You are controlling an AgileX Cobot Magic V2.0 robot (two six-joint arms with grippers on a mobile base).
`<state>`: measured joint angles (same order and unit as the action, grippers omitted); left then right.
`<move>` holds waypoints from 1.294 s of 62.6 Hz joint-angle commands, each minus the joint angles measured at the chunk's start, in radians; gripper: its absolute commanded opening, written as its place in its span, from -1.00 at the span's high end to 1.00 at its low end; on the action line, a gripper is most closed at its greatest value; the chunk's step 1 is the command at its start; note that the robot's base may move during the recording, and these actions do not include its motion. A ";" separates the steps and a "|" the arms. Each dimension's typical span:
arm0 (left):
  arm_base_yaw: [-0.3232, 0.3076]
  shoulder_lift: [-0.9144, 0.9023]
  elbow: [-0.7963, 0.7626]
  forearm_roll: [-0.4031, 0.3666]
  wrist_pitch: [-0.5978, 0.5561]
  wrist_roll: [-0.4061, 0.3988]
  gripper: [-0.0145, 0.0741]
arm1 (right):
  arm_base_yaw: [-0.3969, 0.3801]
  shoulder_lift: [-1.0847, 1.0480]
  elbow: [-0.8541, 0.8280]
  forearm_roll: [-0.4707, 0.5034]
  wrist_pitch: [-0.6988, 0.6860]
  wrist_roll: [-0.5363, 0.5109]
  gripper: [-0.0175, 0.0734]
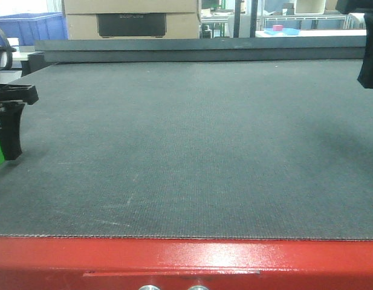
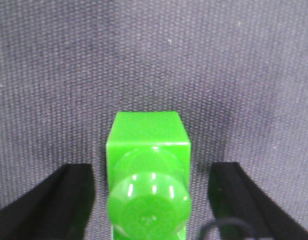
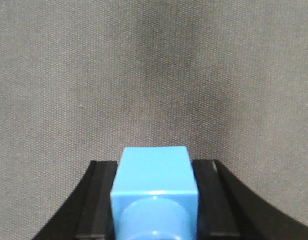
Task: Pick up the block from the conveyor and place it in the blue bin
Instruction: 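Lower the left gripper onto the green block and close it, then lift both held blocks up off the conveyor belt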
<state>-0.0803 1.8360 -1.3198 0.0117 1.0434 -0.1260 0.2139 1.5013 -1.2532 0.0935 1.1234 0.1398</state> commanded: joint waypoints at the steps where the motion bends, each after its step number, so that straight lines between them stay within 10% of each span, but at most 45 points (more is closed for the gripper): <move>1: -0.007 -0.005 -0.001 0.003 0.000 -0.015 -0.03 | 0.000 -0.009 -0.001 -0.010 0.002 -0.010 0.98; 19: -0.007 -0.008 -0.001 0.003 0.016 -0.009 0.92 | 0.000 -0.009 -0.001 -0.010 -0.002 -0.010 0.98; 45: -0.092 -0.220 0.010 -0.004 -0.072 0.075 0.92 | 0.000 -0.012 -0.001 -0.010 -0.061 -0.084 0.98; 81: -0.185 -0.779 0.566 -0.107 -0.818 0.073 0.92 | 0.077 -0.295 0.377 -0.004 -0.647 -0.129 0.98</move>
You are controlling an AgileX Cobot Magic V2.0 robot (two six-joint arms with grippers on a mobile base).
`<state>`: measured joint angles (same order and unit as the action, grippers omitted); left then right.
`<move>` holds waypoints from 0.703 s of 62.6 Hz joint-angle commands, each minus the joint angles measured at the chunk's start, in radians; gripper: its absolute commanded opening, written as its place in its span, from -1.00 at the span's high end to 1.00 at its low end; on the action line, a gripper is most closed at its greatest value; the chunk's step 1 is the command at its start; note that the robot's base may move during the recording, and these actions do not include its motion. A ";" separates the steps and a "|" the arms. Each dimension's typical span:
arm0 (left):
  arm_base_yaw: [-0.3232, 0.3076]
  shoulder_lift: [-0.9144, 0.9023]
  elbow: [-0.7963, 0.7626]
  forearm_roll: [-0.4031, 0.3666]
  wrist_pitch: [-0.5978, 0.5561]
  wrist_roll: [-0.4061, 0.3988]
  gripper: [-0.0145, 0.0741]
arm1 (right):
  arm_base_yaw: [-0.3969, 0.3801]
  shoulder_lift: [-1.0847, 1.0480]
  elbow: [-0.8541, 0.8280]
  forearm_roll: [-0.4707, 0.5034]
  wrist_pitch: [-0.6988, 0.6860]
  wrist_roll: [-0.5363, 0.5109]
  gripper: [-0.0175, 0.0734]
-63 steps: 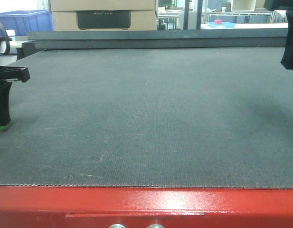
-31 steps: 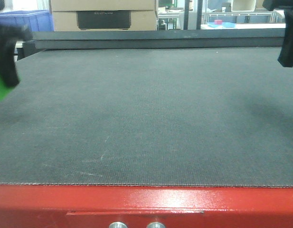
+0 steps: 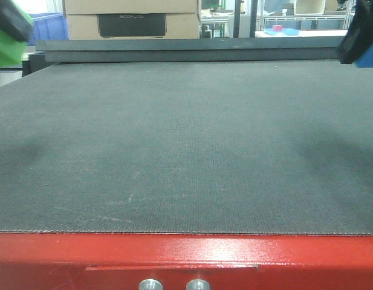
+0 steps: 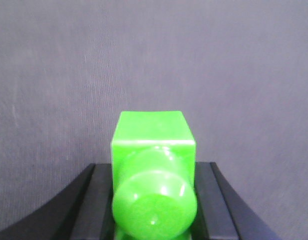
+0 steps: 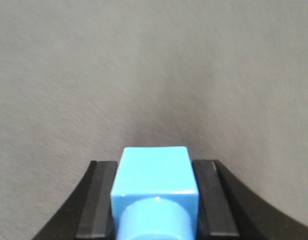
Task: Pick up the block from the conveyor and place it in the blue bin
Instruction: 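Lift both held blocks up off the conveyor belt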
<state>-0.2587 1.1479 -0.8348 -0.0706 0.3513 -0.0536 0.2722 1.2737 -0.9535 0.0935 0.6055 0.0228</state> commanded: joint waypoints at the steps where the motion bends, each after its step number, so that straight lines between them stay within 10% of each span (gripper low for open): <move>1: -0.007 -0.107 0.095 -0.025 -0.139 0.001 0.92 | 0.020 -0.081 0.084 -0.004 -0.147 -0.012 0.98; 16: -0.007 -0.350 0.207 -0.025 -0.182 0.001 0.92 | 0.039 -0.306 0.269 -0.004 -0.445 -0.012 0.98; 44: -0.007 -0.515 0.205 0.059 -0.199 0.001 0.92 | 0.039 -0.537 0.309 -0.002 -0.556 -0.012 0.98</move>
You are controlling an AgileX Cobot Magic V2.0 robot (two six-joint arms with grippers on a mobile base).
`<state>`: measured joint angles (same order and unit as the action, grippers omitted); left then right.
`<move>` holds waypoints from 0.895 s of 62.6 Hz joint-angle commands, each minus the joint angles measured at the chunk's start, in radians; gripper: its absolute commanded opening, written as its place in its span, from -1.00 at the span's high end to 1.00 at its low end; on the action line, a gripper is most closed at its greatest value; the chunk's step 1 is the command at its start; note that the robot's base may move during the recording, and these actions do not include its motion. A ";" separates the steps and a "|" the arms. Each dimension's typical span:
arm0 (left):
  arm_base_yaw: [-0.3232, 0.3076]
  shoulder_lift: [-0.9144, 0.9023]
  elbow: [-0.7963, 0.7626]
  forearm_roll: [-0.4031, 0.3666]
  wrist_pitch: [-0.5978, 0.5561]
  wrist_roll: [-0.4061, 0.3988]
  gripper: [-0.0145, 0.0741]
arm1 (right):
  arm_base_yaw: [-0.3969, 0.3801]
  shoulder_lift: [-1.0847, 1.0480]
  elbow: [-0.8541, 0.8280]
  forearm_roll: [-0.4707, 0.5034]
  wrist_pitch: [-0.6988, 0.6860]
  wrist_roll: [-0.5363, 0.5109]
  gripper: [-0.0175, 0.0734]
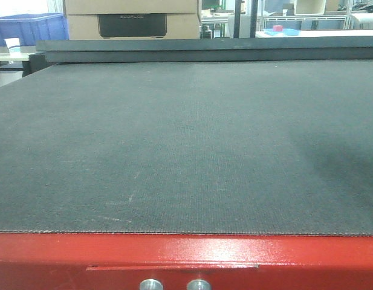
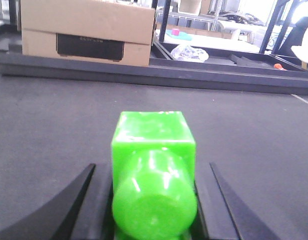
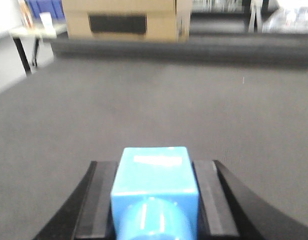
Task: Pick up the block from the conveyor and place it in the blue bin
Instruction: 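Lift both held blocks up off the conveyor belt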
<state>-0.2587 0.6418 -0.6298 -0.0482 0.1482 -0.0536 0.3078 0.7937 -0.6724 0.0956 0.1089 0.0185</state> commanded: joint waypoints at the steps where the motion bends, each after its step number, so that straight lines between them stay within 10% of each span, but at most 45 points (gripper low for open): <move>1: -0.007 -0.009 0.000 0.040 0.005 0.001 0.92 | 0.003 -0.074 0.036 -0.004 -0.075 -0.007 0.98; 56: -0.134 -0.041 -0.067 0.102 0.023 0.001 0.92 | 0.003 -0.408 0.206 -0.004 0.016 -0.007 0.98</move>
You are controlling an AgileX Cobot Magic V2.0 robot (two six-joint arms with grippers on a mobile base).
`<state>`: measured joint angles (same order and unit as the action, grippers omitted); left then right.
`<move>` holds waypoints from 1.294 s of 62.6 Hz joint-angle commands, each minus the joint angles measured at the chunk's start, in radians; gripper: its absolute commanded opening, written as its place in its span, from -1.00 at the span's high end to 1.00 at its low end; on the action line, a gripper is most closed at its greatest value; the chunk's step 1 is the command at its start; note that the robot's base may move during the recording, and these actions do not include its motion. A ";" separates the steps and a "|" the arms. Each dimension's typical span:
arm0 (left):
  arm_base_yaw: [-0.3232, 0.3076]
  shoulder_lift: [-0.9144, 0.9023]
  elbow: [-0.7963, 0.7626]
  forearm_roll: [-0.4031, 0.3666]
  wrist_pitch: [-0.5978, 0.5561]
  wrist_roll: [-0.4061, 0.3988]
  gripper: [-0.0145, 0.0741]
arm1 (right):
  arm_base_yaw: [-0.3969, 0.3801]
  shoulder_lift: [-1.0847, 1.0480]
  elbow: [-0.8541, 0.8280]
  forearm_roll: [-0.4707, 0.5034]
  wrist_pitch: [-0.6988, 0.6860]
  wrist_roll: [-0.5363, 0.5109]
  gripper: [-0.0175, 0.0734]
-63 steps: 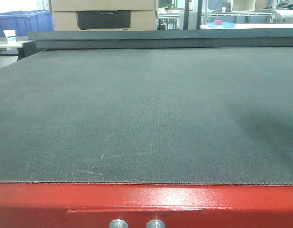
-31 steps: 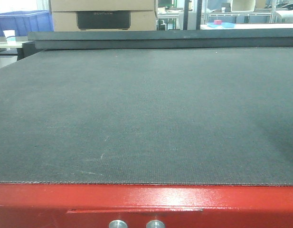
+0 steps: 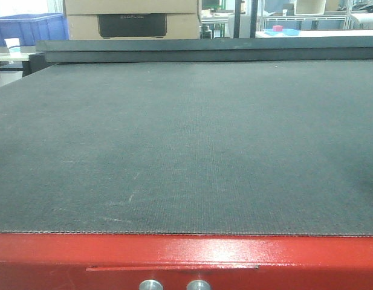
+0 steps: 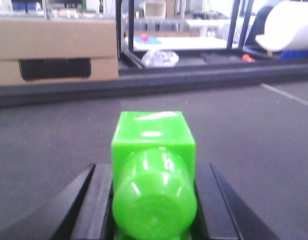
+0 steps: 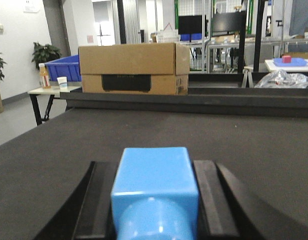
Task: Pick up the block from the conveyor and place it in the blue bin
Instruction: 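Lift both held blocks up off the conveyor belt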
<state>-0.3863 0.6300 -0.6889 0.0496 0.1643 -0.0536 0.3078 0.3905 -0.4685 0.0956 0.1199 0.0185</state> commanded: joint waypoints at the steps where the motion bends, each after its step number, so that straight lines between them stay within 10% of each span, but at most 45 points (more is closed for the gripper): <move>1: -0.006 -0.033 -0.005 0.005 0.013 0.001 0.92 | 0.003 -0.004 0.002 -0.004 0.004 -0.007 0.98; 81: -0.006 -0.058 0.001 0.007 0.084 0.001 0.92 | 0.003 -0.002 -0.148 -0.038 0.228 -0.007 0.95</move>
<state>-0.3863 0.5816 -0.6870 0.0504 0.2578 -0.0536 0.3078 0.3905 -0.6079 0.0680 0.3636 0.0167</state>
